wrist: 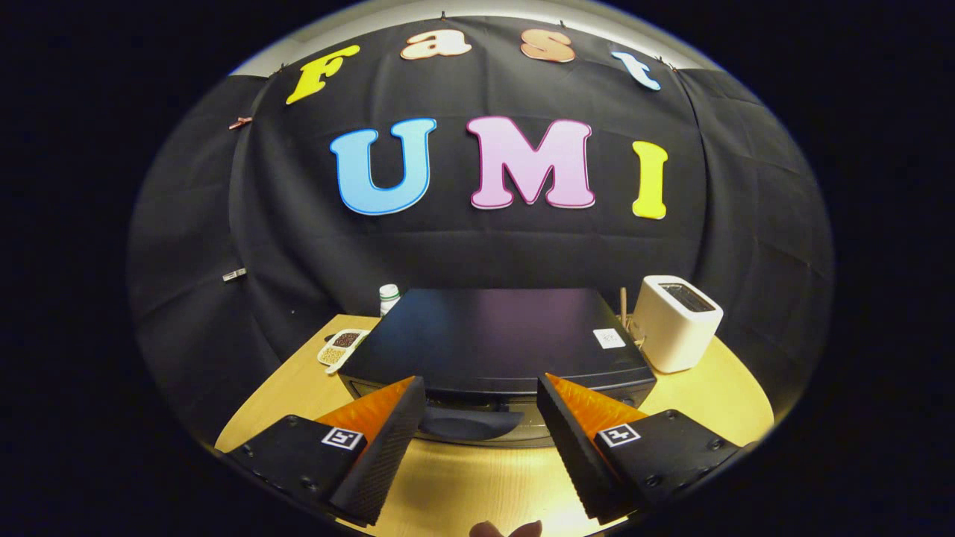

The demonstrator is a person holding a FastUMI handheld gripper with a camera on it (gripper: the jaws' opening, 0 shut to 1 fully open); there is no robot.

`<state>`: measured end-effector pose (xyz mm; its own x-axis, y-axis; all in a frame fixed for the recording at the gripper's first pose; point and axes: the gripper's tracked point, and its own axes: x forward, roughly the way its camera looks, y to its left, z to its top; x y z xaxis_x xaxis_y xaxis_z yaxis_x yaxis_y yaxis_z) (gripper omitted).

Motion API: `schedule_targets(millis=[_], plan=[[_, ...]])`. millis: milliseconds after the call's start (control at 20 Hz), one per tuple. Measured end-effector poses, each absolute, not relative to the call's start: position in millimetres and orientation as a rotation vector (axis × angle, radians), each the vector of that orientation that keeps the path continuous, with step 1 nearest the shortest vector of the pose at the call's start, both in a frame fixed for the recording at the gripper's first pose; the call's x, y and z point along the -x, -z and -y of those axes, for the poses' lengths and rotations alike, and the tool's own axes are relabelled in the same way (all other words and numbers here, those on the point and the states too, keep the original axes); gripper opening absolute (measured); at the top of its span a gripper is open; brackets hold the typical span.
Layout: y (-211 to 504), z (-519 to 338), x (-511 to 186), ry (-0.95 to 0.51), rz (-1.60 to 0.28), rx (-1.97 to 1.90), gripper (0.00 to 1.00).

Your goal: Open the toaster oven, put the food inside, and close the toaster oven door.

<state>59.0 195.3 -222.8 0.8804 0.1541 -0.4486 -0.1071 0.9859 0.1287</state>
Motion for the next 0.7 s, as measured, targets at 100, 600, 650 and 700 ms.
schedule_targets(millis=[100, 600, 650, 700], plan=[[238, -203, -66, -0.131, -0.507, -0.104, 0.98], [273, -215, -79, -0.033, -0.582, -0.08, 0.98], [275, -217, -75, -0.038, -0.594, -0.087, 0.98], [280, -217, -70, -0.04, -0.612, -0.085, 0.98]])
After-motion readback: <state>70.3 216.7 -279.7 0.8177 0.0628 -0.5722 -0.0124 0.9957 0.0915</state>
